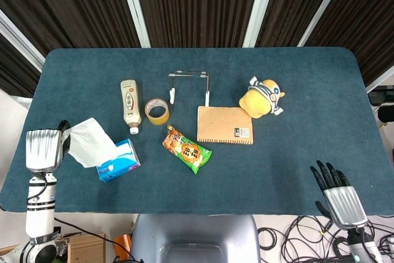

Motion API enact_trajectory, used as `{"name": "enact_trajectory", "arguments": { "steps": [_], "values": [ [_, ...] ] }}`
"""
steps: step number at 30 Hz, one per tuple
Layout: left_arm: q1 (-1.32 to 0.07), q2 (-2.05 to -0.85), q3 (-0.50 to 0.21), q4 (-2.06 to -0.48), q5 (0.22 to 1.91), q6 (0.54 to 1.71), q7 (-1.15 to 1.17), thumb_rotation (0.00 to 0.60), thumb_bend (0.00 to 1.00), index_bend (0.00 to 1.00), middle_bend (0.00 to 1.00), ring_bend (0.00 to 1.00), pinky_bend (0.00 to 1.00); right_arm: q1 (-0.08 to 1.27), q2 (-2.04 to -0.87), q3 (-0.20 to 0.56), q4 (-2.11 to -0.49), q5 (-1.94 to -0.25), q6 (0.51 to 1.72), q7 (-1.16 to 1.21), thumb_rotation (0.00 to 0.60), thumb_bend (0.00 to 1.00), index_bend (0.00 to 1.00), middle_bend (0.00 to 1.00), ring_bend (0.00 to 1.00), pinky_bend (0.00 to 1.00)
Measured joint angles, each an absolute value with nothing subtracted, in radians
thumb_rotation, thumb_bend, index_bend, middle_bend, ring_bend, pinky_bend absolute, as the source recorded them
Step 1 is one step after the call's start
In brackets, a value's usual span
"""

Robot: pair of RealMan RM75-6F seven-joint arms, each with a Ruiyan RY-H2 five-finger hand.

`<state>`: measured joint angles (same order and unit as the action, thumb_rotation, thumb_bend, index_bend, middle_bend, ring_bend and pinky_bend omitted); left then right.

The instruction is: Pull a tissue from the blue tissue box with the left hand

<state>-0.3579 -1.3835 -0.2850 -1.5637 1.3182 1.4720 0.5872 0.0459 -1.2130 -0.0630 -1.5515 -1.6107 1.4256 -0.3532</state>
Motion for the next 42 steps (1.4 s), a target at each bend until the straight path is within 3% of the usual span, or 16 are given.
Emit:
{"name": "enact_trajectory", "arguments": {
  "steps": [8,23,42],
  "values": [
    [-0.363,-1.404,-0.259,-1.393,1.28,1.404,0.475,0.6,0.58,0.66,1.0,1.0,1.0,0.05,-1.209,-0.062,-1.563,-1.6,1.411,-0.359,0.6,0.21,0.0,0.0,0.0,0.19],
    [-0.381,-1.487,-0.204,-1.085,1.348,1.403,0.325,0.6,0.58,0.66,1.0,1.0,1.0,0.051,-1.209,-0.061,-1.571,-1.587,1.399,-0.374,0.6,0.21,0.0,0.0,0.0,0.19],
    [-0.339,-1.564,-0.133,-0.923,1.408,1.425,0.129,0.6,0.56,0.64,1.0,1.0,1.0,0.055,-1.22,-0.058,-1.576,-1.558,1.375,-0.415,0.6,0.21,0.0,0.0,0.0,0.19]
  ]
}}
